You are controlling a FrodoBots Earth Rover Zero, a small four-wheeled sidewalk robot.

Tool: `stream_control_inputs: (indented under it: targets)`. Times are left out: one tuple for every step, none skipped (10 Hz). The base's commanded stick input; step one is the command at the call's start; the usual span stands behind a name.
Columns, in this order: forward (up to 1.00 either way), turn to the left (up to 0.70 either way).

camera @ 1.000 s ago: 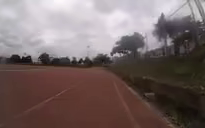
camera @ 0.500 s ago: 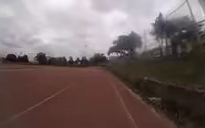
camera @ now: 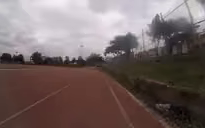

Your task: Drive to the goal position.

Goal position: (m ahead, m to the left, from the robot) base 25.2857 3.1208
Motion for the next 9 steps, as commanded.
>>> stream_control_inputs:
  targets:
    - [0.7,0.0]
    - [0.7,0.0]
    - [0.7,0.0]
    - [0.7,0.0]
    - [0.7,0.0]
    - [0.7,0.0]
    - [0.7,0.0]
    - [0.7,0.0]
    - [0.7,0.0]
